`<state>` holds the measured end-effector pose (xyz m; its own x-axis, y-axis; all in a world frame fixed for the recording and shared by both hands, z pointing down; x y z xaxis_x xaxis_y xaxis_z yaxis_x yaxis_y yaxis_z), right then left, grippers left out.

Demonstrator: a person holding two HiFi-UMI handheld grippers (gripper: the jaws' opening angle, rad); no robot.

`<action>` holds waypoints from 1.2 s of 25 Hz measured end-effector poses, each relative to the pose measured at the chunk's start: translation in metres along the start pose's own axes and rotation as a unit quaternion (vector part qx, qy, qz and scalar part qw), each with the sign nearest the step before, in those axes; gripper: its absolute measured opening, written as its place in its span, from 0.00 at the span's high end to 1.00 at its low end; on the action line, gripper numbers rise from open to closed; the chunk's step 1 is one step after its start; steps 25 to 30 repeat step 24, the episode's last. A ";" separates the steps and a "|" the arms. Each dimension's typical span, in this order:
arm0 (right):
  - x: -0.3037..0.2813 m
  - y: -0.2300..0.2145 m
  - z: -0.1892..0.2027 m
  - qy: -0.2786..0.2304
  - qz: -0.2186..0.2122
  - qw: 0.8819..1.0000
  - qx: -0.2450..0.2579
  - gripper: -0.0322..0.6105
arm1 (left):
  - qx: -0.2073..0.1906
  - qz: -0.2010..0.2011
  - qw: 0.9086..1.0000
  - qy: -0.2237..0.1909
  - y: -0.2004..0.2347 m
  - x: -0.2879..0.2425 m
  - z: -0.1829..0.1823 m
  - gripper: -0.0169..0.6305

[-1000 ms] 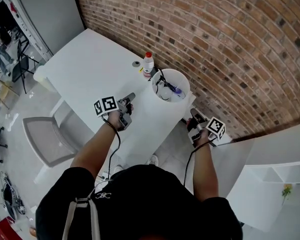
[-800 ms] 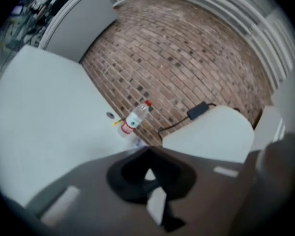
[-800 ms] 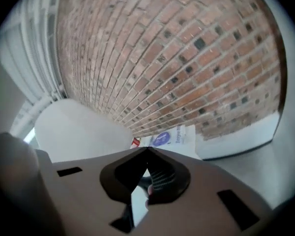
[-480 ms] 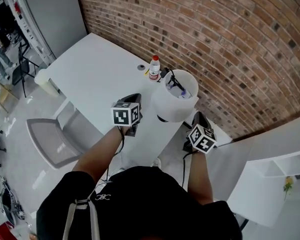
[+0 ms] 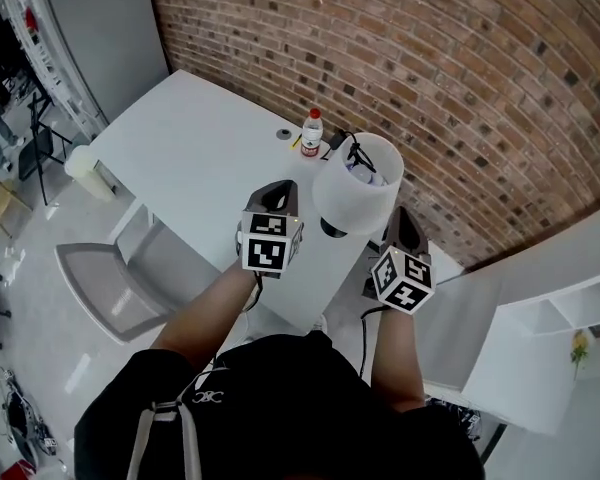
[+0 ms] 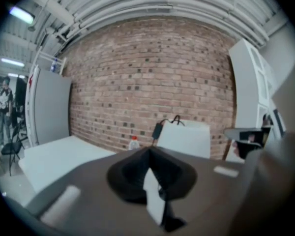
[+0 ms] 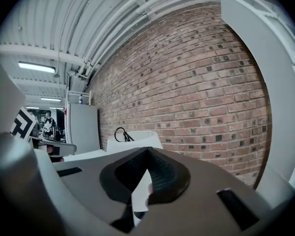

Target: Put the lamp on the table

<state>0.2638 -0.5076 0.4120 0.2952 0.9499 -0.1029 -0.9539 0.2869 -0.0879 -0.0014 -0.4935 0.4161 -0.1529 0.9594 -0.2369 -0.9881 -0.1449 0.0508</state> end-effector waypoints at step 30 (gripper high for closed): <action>0.006 0.037 0.003 0.004 0.019 0.999 0.040 0.95 | -0.037 0.059 0.998 0.006 -0.017 -0.003 -0.003 0.97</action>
Point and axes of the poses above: the fingertips, and each gripper's own axes: x backward along the fingers, y to its left, z out of its underside, the point moved 10 cm from there along x, backward along the fingers, and after that the axes turned 2 degrees about -y, right-handed, at the moved point
